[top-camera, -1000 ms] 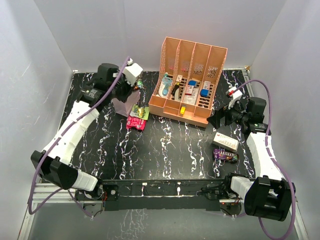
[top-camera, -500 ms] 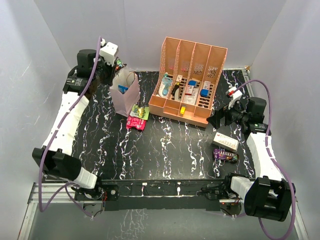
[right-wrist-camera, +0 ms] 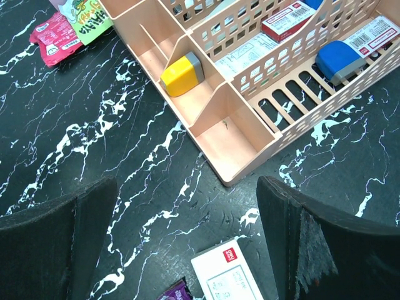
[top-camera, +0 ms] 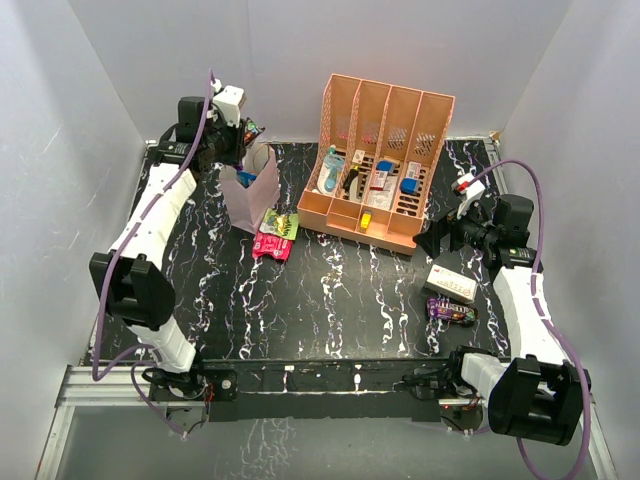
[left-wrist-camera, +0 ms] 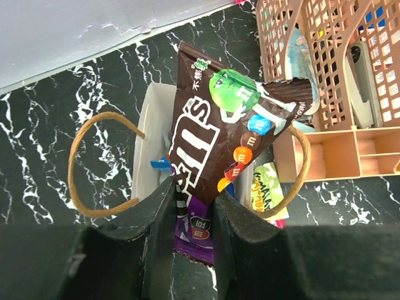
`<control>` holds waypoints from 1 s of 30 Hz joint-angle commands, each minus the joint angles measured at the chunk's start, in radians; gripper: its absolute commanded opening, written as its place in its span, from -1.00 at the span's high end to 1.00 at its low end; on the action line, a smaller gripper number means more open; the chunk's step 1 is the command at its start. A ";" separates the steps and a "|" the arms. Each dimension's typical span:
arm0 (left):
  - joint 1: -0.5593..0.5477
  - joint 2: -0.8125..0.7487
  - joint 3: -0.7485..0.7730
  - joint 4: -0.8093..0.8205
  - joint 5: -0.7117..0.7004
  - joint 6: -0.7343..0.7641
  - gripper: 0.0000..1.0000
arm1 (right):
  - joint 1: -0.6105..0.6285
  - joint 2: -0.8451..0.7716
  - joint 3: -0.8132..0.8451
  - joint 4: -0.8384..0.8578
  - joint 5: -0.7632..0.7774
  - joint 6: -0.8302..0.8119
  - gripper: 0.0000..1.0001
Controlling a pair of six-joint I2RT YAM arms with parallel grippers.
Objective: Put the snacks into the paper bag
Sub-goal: Place the snack in the paper bag.
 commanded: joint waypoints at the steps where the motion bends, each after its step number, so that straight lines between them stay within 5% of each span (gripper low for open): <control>1: 0.002 0.004 0.040 0.057 0.054 -0.071 0.50 | -0.008 -0.028 0.004 0.028 -0.016 -0.011 -0.97; 30: 0.002 0.081 -0.130 0.254 0.195 -0.035 0.43 | -0.007 -0.038 -0.003 0.029 -0.016 -0.012 -0.97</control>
